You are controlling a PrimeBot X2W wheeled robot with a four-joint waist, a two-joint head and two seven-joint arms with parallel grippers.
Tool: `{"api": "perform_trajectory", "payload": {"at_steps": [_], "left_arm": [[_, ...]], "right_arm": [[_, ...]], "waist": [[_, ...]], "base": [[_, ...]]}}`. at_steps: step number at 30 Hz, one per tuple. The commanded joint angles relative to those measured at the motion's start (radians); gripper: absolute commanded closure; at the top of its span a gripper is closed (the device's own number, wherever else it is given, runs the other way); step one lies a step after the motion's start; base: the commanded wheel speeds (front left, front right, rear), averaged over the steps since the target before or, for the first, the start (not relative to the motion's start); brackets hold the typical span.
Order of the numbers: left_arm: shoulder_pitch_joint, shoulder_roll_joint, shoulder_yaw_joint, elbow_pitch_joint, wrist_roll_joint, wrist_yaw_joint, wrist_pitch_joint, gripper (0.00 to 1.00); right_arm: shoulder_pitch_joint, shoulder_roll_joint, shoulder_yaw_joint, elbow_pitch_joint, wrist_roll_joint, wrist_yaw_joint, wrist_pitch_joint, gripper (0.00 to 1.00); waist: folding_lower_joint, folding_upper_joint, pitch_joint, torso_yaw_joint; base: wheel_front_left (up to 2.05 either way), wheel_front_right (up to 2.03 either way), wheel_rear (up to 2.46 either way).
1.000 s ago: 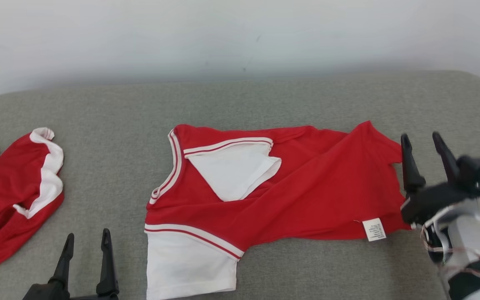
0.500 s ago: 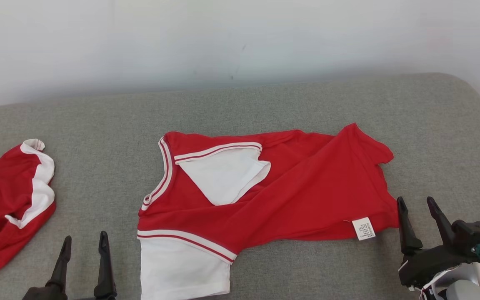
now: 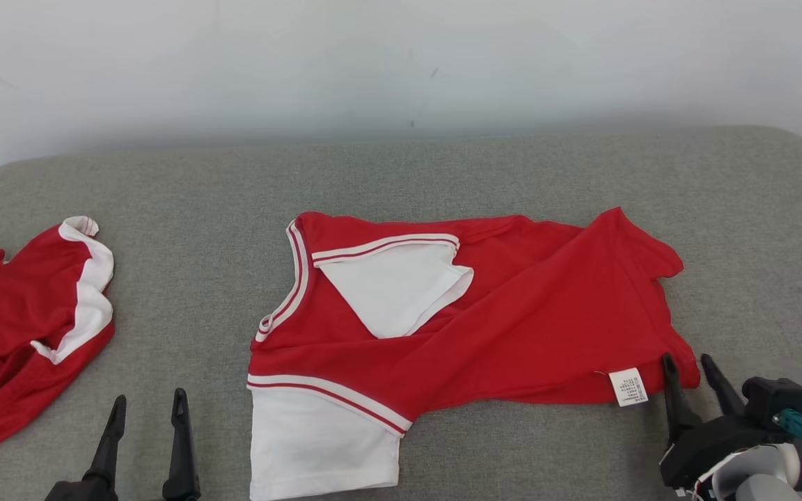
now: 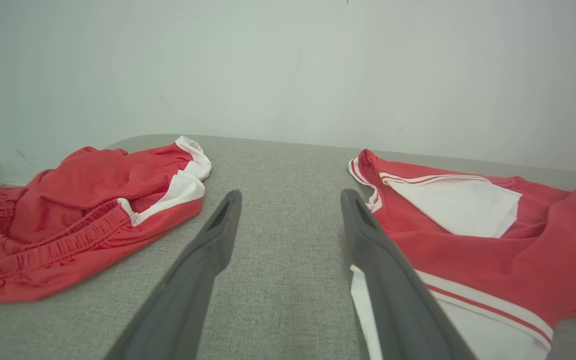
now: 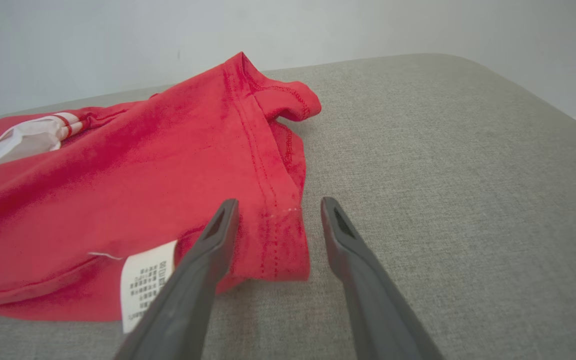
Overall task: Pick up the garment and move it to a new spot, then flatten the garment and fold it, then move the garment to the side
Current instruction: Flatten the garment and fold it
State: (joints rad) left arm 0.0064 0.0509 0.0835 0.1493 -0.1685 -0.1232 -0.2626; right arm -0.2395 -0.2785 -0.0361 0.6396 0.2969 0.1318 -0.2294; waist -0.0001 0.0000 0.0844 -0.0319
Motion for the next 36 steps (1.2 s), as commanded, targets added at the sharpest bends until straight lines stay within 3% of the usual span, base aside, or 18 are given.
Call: {"api": "perform_trajectory", "payload": {"at_steps": [1, 3, 10, 19, 25, 27, 28, 36], "left_arm": [[0.010, -0.001, 0.002, -0.003, 0.006, 0.002, -0.003, 0.00], [0.007, -0.001, 0.003, -0.003, 0.007, 0.002, -0.003, 0.00], [0.009, -0.001, 0.006, -0.004, 0.015, 0.002, -0.003, 0.00], [0.020, -0.001, -0.005, 0.004, -0.004, 0.008, -0.003, 0.00], [0.017, -0.001, -0.014, 0.011, -0.013, 0.016, -0.003, 0.00], [0.015, -0.001, -0.017, 0.014, -0.014, 0.016, -0.003, 0.00], [0.015, -0.001, -0.018, 0.014, -0.015, 0.016, -0.003, 0.00], [0.019, -0.001, -0.022, 0.016, -0.017, 0.017, -0.003, 0.00]], "right_arm": [[-0.016, 0.008, 0.007, 0.012, 0.006, -0.002, -0.009, 0.61], [-0.026, 0.008, 0.015, 0.041, 0.014, -0.002, -0.013, 1.00], [-0.024, 0.018, 0.032, 0.034, 0.016, -0.002, -0.037, 1.00], [0.145, 0.025, 0.033, -0.237, 0.028, -0.002, -0.035, 1.00], [0.230, 0.029, 0.031, -0.267, 0.044, -0.002, -0.035, 1.00], [0.237, 0.031, 0.035, -0.261, 0.050, -0.002, -0.035, 0.55], [0.242, 0.032, 0.036, -0.253, 0.048, -0.002, -0.035, 0.00], [0.232, 0.025, 0.027, -0.249, 0.045, -0.002, -0.035, 0.00]], "waist": [[0.0001, 0.0000, 0.003, 0.003], [0.0001, 0.0000, 0.005, 0.004], [0.0001, 0.0000, 0.003, -0.005], [0.0001, 0.0000, 0.003, -0.043], [0.0001, 0.0000, 0.004, -0.062], [0.0001, 0.0000, 0.004, -0.065], [0.0001, 0.0000, 0.004, -0.066], [0.0001, 0.0000, -0.001, -0.061]], "base": [[0.00, 0.00, 0.00], [0.00, 0.00, 0.00], [0.00, 0.00, 0.00], [0.00, 0.00, 0.00], [0.00, 0.00, 0.00], [0.00, 0.00, 0.00], [0.00, 0.00, 0.00], [0.00, 0.00, 0.00]]}}
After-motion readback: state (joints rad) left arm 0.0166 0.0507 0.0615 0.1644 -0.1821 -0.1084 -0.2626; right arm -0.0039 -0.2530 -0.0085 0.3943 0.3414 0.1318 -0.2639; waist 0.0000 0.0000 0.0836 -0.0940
